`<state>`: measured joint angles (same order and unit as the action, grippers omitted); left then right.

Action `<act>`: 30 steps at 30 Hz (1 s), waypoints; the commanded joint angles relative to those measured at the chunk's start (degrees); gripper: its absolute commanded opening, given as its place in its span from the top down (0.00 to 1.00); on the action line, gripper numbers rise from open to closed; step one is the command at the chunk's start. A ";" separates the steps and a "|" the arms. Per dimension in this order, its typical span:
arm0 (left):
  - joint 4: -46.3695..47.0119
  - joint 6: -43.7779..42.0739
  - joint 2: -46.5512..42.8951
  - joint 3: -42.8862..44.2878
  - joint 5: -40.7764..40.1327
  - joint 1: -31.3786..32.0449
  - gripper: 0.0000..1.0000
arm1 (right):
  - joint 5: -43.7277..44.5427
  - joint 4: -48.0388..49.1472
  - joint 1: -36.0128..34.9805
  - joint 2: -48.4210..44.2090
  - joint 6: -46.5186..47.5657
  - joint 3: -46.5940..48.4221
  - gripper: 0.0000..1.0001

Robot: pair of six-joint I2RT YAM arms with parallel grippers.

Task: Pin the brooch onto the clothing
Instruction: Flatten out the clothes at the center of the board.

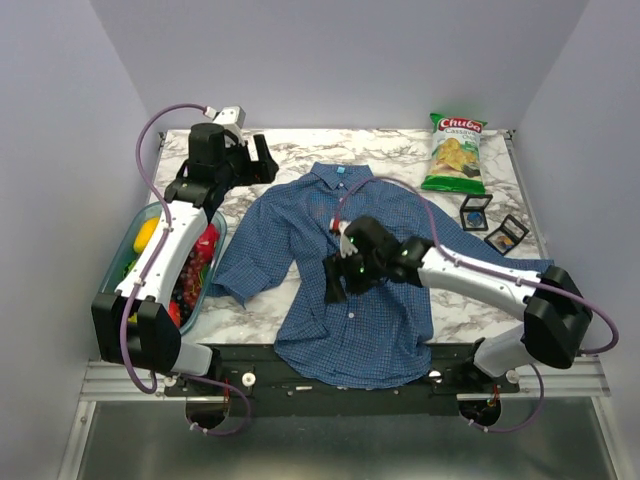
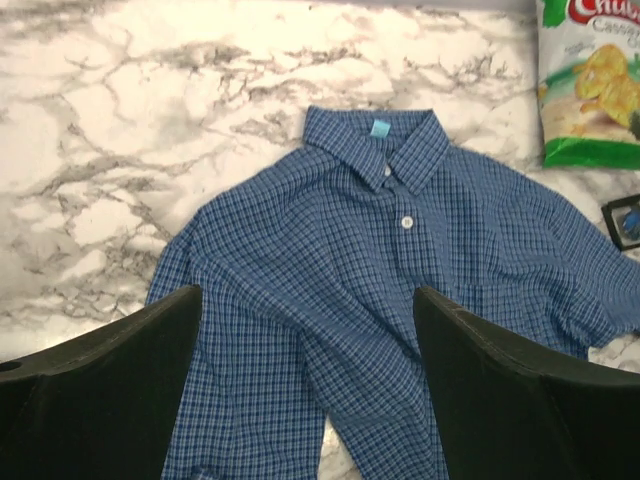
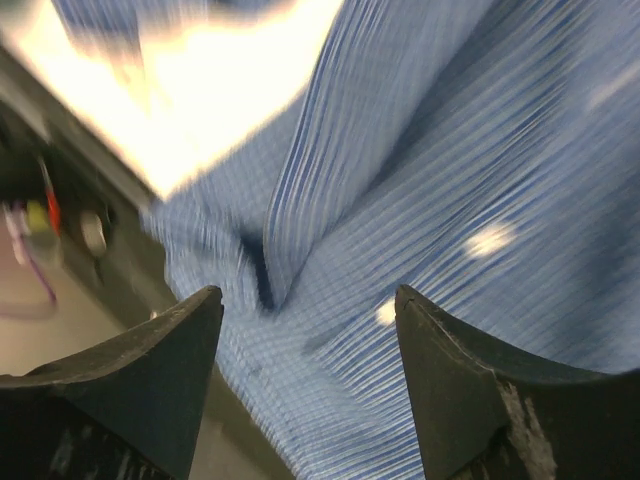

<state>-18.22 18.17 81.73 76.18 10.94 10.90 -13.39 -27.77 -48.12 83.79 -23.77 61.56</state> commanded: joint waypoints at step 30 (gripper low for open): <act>-4.11 -2.88 0.00 -2.79 -0.22 0.18 0.04 | 3.02 12.30 -16.39 13.51 -2.95 -1.88 0.54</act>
<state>-22.09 16.19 81.34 72.66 10.87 10.90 -9.74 -16.71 -63.92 96.75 -26.94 58.76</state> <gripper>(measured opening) 0.959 0.580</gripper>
